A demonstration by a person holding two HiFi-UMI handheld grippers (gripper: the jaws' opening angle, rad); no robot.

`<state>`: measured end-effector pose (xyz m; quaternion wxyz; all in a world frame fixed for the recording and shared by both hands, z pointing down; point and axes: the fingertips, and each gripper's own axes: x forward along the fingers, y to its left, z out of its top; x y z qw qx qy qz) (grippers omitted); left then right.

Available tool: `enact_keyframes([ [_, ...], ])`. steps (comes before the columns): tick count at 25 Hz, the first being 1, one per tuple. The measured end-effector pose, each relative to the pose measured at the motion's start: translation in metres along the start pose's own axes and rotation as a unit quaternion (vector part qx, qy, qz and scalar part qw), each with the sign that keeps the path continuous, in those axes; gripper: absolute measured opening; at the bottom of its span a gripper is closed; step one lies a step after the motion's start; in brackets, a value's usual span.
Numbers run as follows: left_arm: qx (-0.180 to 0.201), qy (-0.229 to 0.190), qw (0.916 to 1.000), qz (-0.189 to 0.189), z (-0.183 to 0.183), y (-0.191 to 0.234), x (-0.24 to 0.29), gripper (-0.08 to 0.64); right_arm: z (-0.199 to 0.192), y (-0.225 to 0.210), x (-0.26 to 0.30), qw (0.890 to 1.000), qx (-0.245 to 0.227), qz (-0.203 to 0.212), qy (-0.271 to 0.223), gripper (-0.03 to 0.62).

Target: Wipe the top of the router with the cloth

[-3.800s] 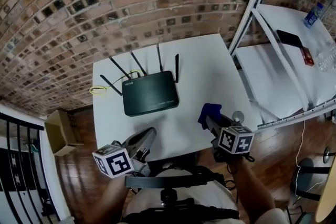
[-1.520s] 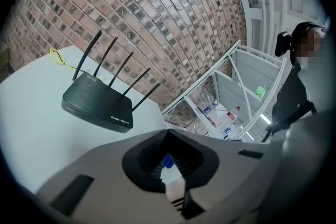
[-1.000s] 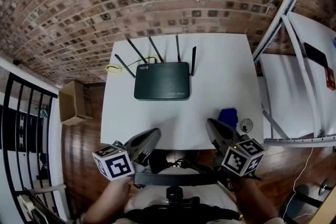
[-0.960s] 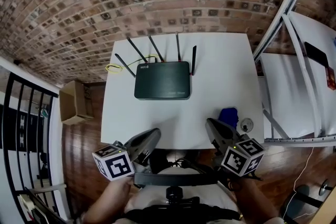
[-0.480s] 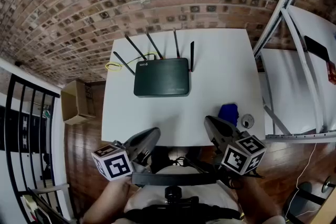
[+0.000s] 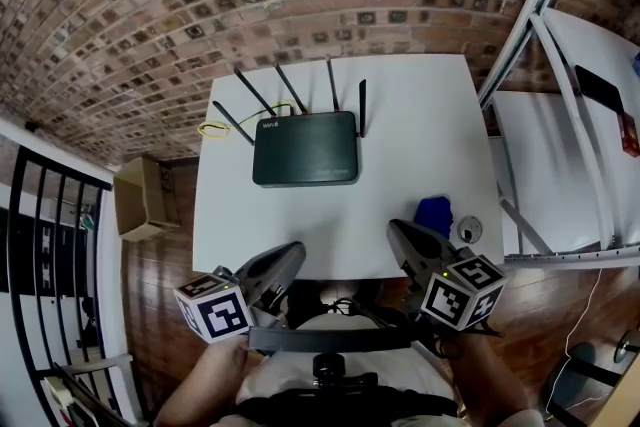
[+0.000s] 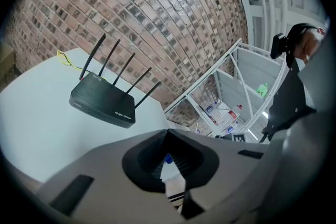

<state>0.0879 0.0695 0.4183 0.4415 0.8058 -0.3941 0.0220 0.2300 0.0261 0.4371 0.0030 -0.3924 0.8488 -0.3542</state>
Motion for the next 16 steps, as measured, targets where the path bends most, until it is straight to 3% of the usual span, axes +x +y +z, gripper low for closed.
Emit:
enact_keyframes([
  [5,0.001,-0.007,1.0,-0.003,0.004,0.002,-0.003,0.025,-0.003,0.005,0.006,1.0,-0.002,0.004,0.007,-0.005],
  [9,0.027,-0.008,0.9996,-0.009,-0.003,0.022,-0.008,0.025,-0.003,0.01,0.011,1.0,-0.005,0.01,0.013,-0.005],
  [16,0.021,-0.012,0.9995,-0.018,-0.002,0.023,-0.011,0.025,-0.003,0.017,0.018,1.0,-0.011,0.015,0.021,-0.005],
])
